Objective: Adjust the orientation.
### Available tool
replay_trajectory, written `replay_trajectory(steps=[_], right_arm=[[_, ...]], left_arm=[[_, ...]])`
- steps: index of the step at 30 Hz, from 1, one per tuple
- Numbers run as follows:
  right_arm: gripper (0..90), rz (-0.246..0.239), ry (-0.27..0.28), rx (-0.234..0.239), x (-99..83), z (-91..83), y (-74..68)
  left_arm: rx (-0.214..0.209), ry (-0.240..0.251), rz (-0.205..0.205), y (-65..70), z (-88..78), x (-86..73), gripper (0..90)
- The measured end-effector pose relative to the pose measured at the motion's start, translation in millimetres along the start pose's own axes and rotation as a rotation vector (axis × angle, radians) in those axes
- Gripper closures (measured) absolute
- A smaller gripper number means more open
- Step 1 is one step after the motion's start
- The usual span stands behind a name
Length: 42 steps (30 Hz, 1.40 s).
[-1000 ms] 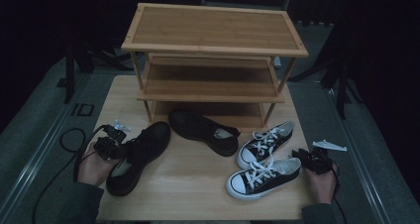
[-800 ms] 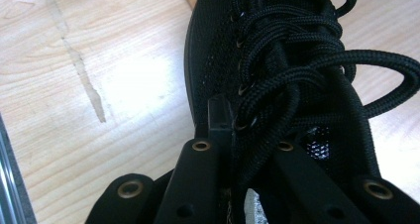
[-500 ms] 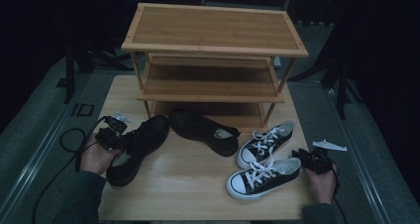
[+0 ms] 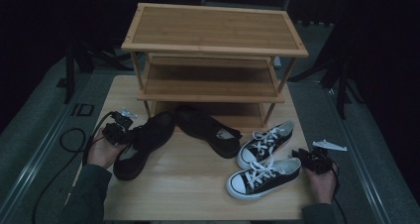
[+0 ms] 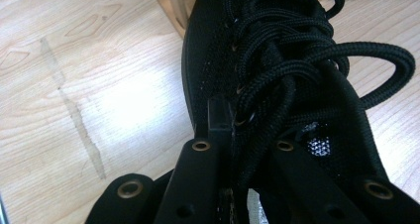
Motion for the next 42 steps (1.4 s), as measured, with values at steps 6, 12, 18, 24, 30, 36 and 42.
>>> replay_trajectory(steps=[6, 12, 18, 24, 30, 36, 42], right_arm=[[60.7, 0.0, 0.0, 0.0, 0.0, 0.0, 0.0], [60.7, 0.001, 0.0, 0.0, 0.0, 0.0, 0.0], [60.6, 0.001, 0.0, 0.001, 0.0, 0.0, 0.1], [60.5, 0.002, 0.001, 0.001, 0.1, 0.2, 0.2], [60.3, 0.003, 0.002, 0.001, 0.1, 0.3, 0.2], [59.9, 0.007, 0.002, 0.006, 0.4, 0.5, 0.7], [60.0, 0.007, 0.003, 0.003, 0.4, 0.6, 0.5]], left_arm=[[-0.04, 0.01, -0.026, -5.4, -2.3, -3.2, 80.5], [-0.072, 0.014, -0.084, -10.9, -11.1, -5.3, 61.6], [-0.066, 0.058, -0.086, -8.6, -24.5, -5.3, 50.2], [-0.099, 0.112, -0.074, -0.6, -42.9, 1.8, 47.8], [-0.115, 0.116, -0.031, 13.1, -50.6, 10.8, 47.7], [-0.134, 0.119, -0.005, 26.4, -56.6, 21.2, 48.9], [-0.111, 0.102, 0.0, 37.8, -57.4, 29.8, 50.4]])
Point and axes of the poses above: each handheld gripper's, and its own axes: z roughly forward along the jaws, x roughly out of its top, y roughly to its right, the point moved 1 cm from there along z, roughly forward along the jaws, and after that the axes turned 2 degrees about y, right-handed, at the moved point
